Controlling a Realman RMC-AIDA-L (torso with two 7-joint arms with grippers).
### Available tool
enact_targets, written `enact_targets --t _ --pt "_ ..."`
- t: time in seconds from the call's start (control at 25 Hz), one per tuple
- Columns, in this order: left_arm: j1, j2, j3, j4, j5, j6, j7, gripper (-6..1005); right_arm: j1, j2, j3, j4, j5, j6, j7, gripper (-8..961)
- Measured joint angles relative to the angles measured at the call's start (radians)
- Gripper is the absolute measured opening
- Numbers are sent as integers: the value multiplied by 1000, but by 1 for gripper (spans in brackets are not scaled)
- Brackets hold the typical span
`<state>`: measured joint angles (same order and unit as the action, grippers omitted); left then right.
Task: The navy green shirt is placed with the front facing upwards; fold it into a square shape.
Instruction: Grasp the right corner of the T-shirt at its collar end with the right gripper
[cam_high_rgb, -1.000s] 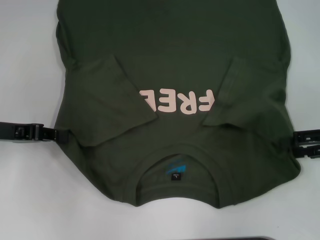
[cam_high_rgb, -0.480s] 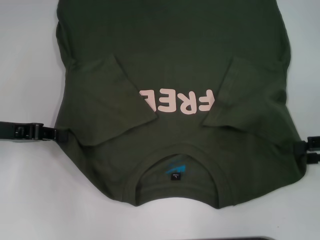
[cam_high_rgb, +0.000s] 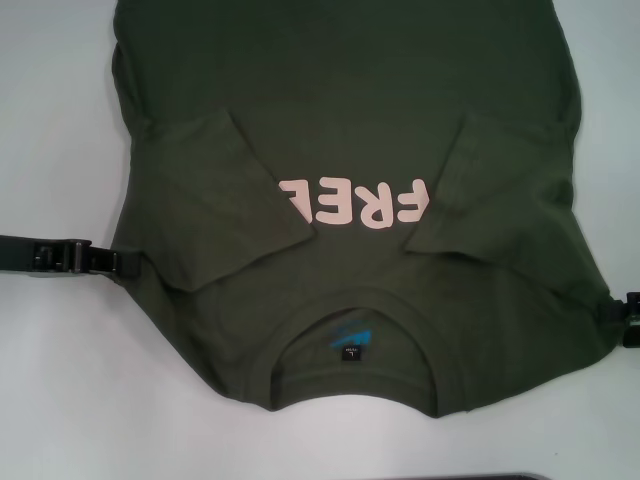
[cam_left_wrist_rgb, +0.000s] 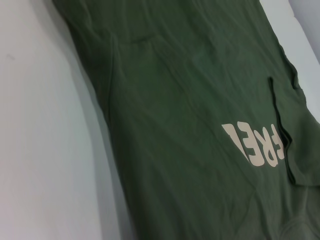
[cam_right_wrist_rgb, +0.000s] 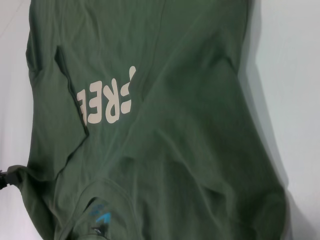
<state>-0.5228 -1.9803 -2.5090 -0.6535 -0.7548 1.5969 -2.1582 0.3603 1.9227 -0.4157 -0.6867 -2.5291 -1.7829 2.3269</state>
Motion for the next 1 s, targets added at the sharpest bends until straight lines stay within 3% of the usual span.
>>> enact_targets --t 1.0 --pt "0 0 -5 0 0 -3 12 34 15 5 -10 9 -3 14 5 868"
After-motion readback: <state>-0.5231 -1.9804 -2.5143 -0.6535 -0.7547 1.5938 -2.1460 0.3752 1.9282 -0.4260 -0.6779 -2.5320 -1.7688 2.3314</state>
